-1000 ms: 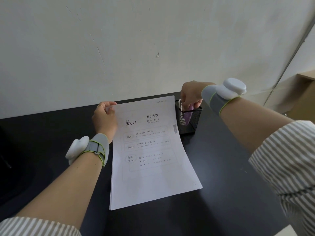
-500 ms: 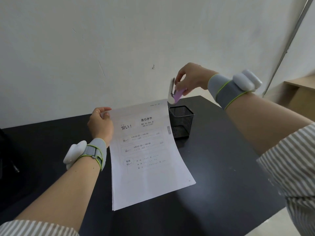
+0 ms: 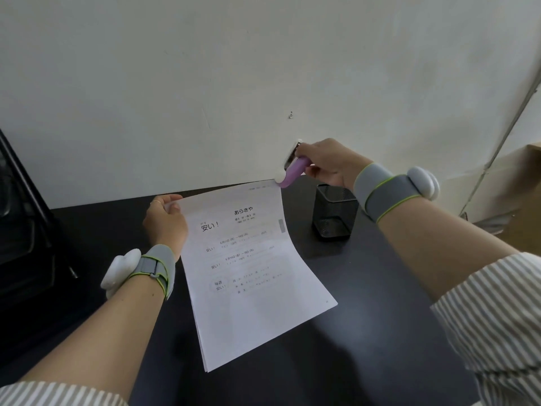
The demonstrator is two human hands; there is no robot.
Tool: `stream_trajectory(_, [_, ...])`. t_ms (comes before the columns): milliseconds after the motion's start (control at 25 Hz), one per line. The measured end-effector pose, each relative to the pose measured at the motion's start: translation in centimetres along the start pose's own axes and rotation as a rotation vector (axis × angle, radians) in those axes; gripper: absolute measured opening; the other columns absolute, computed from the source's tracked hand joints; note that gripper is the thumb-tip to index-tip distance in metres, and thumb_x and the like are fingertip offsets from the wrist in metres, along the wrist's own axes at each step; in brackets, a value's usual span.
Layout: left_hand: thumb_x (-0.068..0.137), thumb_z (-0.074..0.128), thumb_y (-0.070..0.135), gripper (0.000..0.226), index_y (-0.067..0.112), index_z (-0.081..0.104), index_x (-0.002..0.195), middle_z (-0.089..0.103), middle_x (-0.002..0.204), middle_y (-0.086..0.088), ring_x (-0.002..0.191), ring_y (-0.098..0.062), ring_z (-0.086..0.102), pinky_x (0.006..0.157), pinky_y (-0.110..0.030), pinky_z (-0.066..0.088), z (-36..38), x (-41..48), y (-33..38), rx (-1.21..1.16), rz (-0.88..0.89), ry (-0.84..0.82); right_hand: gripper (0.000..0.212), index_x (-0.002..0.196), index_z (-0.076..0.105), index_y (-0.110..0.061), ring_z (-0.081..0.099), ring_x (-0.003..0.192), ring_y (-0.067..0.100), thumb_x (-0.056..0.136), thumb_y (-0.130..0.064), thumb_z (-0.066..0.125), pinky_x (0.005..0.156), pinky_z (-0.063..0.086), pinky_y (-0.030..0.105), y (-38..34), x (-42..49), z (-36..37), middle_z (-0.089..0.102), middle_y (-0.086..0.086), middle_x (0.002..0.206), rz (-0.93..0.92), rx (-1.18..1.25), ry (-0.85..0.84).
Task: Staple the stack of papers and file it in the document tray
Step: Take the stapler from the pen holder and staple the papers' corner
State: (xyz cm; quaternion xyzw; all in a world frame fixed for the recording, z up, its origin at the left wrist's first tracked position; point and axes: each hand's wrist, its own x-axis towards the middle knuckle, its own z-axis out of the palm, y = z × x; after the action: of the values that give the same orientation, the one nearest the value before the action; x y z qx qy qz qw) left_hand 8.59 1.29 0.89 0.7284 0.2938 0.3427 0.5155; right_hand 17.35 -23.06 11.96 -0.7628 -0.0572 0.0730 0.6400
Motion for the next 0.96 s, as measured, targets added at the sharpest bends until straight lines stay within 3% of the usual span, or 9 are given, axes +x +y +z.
stream_trajectory(200, [0.093,0.043,0.007,0.02,0.021,0.058,0.094,0.063,0.114,-0.01,0.097,-0.023,0.057,0.078,-0.032,0.046,-0.8,0.3,-0.6,0.01,-0.028,0.004,0.033,0.067,0.05,-0.011,0.042,0.051,0.014,0.09,-0.033,0.057,0.036,0.036,0.015,1.3,-0.2,2.3,0.05,0.006,0.057,0.115,0.136,-0.014])
stream_trajectory(360, [0.094,0.042,0.006,0.023,0.018,0.061,0.097,0.061,0.117,-0.011,0.102,-0.027,0.058,0.08,-0.032,0.047,-1.4,0.6,-0.9,0.041,-0.036,0.005,0.063,0.053,0.046,-0.006,0.049,0.037,0.02,0.092,-0.054,0.039,0.052,0.046,0.024,1.4,-0.3,3.5,0.047,0.013,0.031,0.152,0.156,0.008])
stream_trajectory(400, [0.094,0.041,0.006,0.024,0.02,0.061,0.096,0.061,0.118,-0.011,0.099,-0.025,0.057,0.08,-0.032,0.047,-1.4,0.7,-0.9,0.045,-0.042,-0.001,0.064,0.06,0.047,-0.005,0.05,0.034,0.022,0.09,-0.061,0.036,0.052,0.049,0.025,1.4,-0.4,3.4,0.047,0.013,0.036,0.197,0.153,-0.013])
stream_trajectory(480, [0.094,0.041,0.007,0.024,0.023,0.058,0.093,0.061,0.118,-0.01,0.095,-0.022,0.056,0.08,-0.032,0.047,-1.3,0.7,-0.8,0.05,-0.051,-0.013,0.062,0.09,0.047,-0.009,0.057,0.041,0.024,0.085,-0.069,0.037,0.051,0.055,0.03,1.6,-0.7,3.4,0.055,0.016,0.067,0.318,0.155,-0.155])
stream_trajectory(560, [0.094,0.041,0.007,0.023,0.023,0.058,0.091,0.061,0.118,-0.01,0.094,-0.022,0.055,0.079,-0.032,0.048,-0.9,0.6,-0.8,0.06,-0.052,-0.025,0.059,0.114,0.04,-0.017,0.063,0.048,0.03,0.085,-0.068,0.041,0.055,0.057,0.041,2.3,-1.0,3.8,0.05,0.017,0.097,0.427,0.209,-0.308])
stream_trajectory(600, [0.094,0.041,0.007,0.023,0.023,0.058,0.091,0.061,0.117,-0.01,0.094,-0.022,0.055,0.077,-0.032,0.047,-0.7,0.6,-0.7,0.064,-0.053,-0.028,0.058,0.118,0.037,-0.018,0.063,0.049,0.031,0.086,-0.065,0.042,0.057,0.057,0.043,2.7,-1.0,4.0,0.047,0.016,0.1,0.463,0.219,-0.358])
stream_trajectory(800, [0.093,0.043,0.01,0.02,0.022,0.059,0.093,0.062,0.114,-0.009,0.091,-0.022,0.053,0.076,-0.032,0.047,-0.2,0.4,-1.0,0.067,-0.056,-0.037,0.045,0.087,0.043,-0.014,0.046,0.06,0.021,0.089,-0.058,0.049,0.052,0.053,0.028,4.9,-0.6,3.9,0.041,0.004,0.078,0.464,0.068,-0.433])
stream_trajectory(960, [0.093,0.044,0.011,0.019,0.024,0.057,0.091,0.062,0.114,-0.009,0.091,-0.021,0.053,0.076,-0.033,0.047,-0.3,0.6,-1.4,0.077,-0.066,-0.044,0.041,0.091,0.045,-0.014,0.044,0.058,0.019,0.092,-0.056,0.044,0.046,0.047,0.021,5.5,0.0,3.8,0.042,0.004,0.077,0.364,-0.141,-0.391])
